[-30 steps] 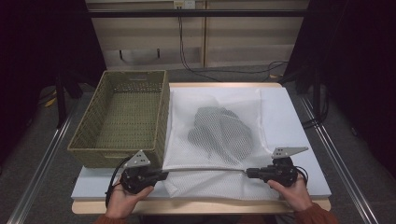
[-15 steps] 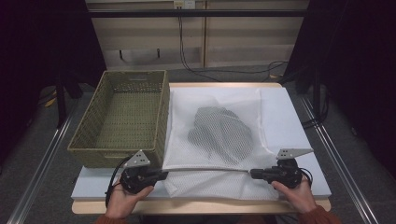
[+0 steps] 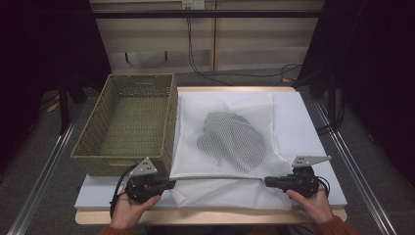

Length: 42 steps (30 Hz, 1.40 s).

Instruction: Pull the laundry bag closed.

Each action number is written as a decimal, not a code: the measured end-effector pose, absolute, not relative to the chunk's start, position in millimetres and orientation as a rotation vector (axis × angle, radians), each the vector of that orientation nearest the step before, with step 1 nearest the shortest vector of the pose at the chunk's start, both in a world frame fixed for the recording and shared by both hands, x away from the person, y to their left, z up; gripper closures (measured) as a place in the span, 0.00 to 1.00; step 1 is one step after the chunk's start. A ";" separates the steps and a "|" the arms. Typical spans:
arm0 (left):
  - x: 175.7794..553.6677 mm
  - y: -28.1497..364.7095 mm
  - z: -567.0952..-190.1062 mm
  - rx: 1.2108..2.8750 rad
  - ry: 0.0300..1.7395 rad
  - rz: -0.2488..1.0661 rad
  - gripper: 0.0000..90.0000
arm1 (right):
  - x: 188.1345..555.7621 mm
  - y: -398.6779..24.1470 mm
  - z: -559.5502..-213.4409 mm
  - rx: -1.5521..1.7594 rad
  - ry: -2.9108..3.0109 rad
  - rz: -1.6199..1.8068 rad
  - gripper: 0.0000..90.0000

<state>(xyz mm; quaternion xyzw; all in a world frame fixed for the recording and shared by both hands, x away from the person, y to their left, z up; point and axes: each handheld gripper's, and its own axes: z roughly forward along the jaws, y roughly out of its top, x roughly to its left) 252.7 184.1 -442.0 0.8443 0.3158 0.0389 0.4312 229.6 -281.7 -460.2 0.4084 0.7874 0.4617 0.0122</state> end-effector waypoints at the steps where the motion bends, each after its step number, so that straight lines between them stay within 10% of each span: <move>1: 252.8 184.1 -442.0 2.105 0.786 0.094 0.97 | 229.4 -282.0 -460.3 1.274 2.451 1.437 0.97; 42: 251.8 183.2 -443.8 2.110 0.794 0.094 0.97 | 223.6 -296.7 -465.2 1.335 2.402 1.419 0.97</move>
